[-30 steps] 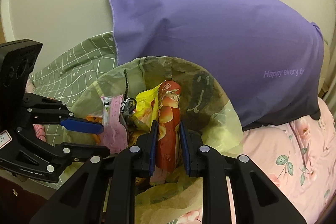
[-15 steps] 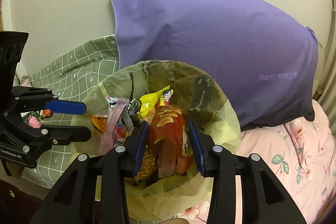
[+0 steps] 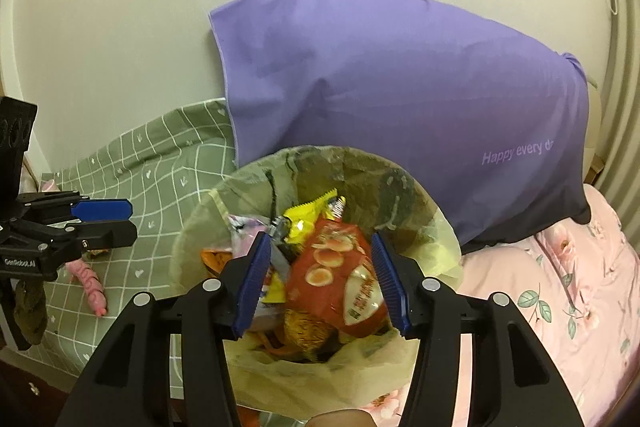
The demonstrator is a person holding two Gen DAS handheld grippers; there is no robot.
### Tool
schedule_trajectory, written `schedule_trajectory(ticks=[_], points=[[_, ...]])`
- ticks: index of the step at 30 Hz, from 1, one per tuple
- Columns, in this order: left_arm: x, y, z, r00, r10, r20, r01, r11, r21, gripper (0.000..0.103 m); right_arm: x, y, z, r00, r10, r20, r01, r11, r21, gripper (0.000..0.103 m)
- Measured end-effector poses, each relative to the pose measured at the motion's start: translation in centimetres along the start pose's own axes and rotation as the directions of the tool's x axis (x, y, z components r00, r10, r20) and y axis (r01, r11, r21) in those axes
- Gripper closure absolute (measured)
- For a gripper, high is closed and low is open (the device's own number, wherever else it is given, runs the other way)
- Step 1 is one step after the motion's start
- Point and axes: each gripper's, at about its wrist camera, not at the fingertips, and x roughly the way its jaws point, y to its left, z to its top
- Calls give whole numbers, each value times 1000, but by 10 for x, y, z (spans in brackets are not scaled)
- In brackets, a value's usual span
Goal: Collect trash
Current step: 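Pull both open tools back out of the bag toward the cloth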
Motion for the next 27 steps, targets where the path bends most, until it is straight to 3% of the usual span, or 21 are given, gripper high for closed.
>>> schedule_trajectory(ticks=[6,9,12,19,21,27], points=[[-30,49,-18,996,82,34,-79,993,-87,51,-8,29,8,999,18,43,-17,1000,-14,54],[-50,88,-39,987,158,36,-149,974,-170,50,-6,47,10,997,55,57,-54,998,-24,54],[-67,119,-58,970,243,24,-231,945,-233,50,1,65,10,993,108,51,-106,994,-30,54],[-115,185,-105,899,437,-9,-408,831,-380,47,25,118,3,965,264,-3,-263,960,-96,53],[-122,199,-119,880,474,-39,-448,797,-405,47,31,133,1,953,303,-26,-304,946,-113,48],[-134,211,-155,860,501,-99,-491,756,-434,47,53,174,-12,920,375,-116,-390,907,-161,48]])
